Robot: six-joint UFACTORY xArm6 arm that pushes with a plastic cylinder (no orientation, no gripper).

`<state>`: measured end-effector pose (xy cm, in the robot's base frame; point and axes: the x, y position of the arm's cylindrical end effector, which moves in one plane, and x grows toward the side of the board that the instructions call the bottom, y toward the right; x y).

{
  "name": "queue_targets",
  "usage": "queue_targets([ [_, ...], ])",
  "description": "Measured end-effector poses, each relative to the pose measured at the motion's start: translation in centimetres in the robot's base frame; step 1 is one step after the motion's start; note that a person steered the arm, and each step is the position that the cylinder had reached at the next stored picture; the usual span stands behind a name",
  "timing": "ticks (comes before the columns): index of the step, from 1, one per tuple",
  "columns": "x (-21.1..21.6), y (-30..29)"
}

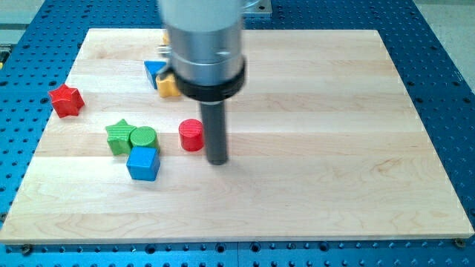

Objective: Slide the red circle into the red star

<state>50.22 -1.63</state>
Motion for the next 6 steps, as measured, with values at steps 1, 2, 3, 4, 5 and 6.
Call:
queue_targets([
  [1,-2.8,-4.2],
  [2,-4.5,-11.4],
  [3,-5.6,-15.4],
  [4,-5.9,-17.7],
  [5,-7.6,-16.1],
  [6,-9.4,-17.3],
])
